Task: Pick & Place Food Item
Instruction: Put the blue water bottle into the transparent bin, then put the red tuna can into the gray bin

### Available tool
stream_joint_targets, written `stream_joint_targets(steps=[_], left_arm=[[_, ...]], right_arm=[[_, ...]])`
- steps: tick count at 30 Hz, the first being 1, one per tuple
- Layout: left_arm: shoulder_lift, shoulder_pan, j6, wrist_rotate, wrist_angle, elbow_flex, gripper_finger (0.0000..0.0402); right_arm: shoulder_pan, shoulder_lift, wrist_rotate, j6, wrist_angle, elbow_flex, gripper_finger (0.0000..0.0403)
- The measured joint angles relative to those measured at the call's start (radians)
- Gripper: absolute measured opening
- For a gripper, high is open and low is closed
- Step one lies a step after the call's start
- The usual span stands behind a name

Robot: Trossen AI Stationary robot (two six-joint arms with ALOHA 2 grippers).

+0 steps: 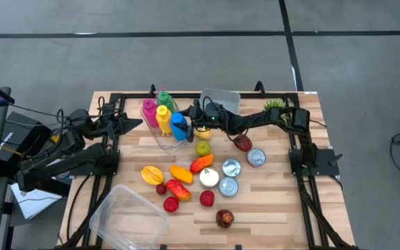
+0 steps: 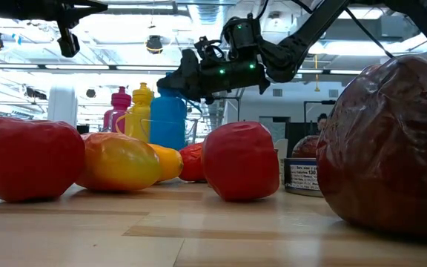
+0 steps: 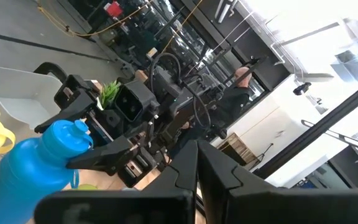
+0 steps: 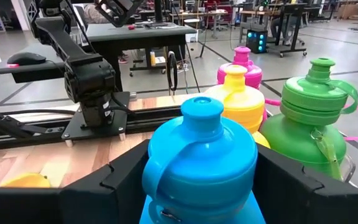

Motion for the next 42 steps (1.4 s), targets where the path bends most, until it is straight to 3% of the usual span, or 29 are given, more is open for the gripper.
stream_joint_targets(steps=[7, 15, 20, 28, 33, 37, 42], left_arm=[[0.0, 0.0, 0.0, 0.0, 0.0, 0.0, 0.0], [0.0, 0.0, 0.0, 0.0, 0.0, 0.0, 0.0], [0.0, 0.0, 0.0, 0.0, 0.0, 0.0, 0.0], [0.0, 0.0, 0.038, 0.0, 0.0, 0.0, 0.0], [0.0, 0.0, 0.039, 0.0, 0.0, 0.0, 0.0], [0.0, 0.0, 0.076, 0.0, 0.0, 0.0, 0.0], [0.0, 0.0, 0.083, 0.001, 0.0, 0.0, 0.0]], right_arm=[[0.0, 0.0, -0.005, -0.015, -0.002, 0.0, 0.0245], [0.0, -0.002, -0.007, -0.015, -0.008, 0.0, 0.0295], [-0.01, -0.086, -0.006, -0.019, -0.07, -0.001, 0.0306], [-0.043, -0.394, 0.004, -0.095, -0.509, 0.0, 0.0306], [-0.037, -0.608, 0.159, -0.081, -0.906, 0.0, 0.0306], [-0.019, -0.724, 0.297, 0.032, -1.204, 0.001, 0.0306], [0.017, -0.745, 0.337, 0.23, -1.513, 0.0, 0.0306]])
